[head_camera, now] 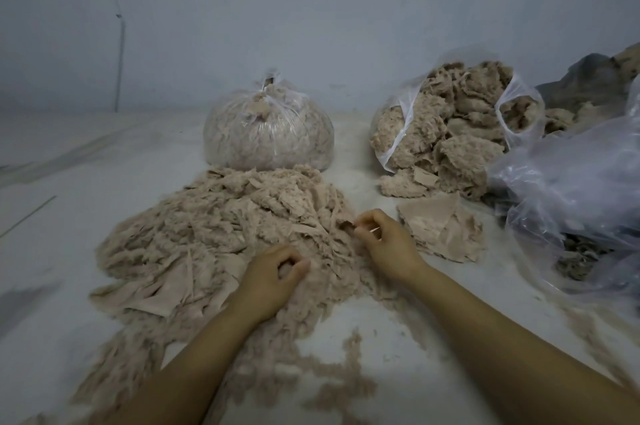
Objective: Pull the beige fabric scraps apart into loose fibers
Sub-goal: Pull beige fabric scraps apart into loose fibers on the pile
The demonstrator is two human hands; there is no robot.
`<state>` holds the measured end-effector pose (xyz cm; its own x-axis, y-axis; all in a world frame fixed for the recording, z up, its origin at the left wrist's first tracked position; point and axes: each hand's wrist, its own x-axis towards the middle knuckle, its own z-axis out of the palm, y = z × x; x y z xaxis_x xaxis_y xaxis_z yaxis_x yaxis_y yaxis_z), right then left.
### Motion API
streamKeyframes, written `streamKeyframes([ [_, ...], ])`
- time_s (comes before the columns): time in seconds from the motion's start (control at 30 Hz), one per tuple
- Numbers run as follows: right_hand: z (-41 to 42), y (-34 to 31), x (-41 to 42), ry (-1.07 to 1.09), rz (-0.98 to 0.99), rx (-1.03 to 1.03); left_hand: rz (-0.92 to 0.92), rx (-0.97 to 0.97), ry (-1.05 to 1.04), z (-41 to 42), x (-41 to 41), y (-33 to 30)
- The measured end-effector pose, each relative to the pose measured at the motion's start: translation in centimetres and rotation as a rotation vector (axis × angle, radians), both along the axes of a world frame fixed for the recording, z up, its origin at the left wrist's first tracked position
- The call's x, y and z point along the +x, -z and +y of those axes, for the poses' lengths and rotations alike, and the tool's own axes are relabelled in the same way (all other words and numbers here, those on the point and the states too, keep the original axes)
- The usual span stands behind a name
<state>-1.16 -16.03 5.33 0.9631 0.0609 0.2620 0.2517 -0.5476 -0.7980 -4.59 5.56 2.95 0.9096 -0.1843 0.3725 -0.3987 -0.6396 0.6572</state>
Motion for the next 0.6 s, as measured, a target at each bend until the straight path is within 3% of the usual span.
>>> streamKeyframes([
  [0.07, 0.2, 0.1, -0.9, -0.121, 0.077, -0.074, 0.123, -0.15, -0.054, -0.9, 0.3, -0.1],
  [0.13, 0.8, 0.8, -1.9, -0.277, 0.076, -0.291, 0.314, -0.536, 0.002, -1.2, 0.1, -1.0],
  [0.2, 0.8, 1.5, -2.5, -0.312, -0.015, -0.376, 0.488, -0.853, 0.157, 0.0, -0.3, -2.4],
  [0.27, -0.2, 1.7, -2.9, -0.219, -0.075, -0.365, 0.465, -0.755, 0.227, 2.0, -0.6, -3.5],
  [0.37, -0.6, 1.8, -4.1, -0.132, -0.192, -0.316, 0.333, -0.289, 0.215, 4.3, -1.8, -4.5],
  [0.47, 0.9, 1.5, -5.5, -0.298, -0.016, -0.34, 0.351, 0.116, 0.208, 4.2, -2.8, -3.3],
  [0.53, 1.5, 1.8, -5.9, -0.323, -0.051, -0.378, 0.312, 0.201, 0.209, 3.3, -3.3, -2.4],
  [0.6, 1.2, 1.3, -6.1, -0.232, -0.039, -0.117, 0.217, 0.146, 0.171, 2.4, -3.5, -2.4],
])
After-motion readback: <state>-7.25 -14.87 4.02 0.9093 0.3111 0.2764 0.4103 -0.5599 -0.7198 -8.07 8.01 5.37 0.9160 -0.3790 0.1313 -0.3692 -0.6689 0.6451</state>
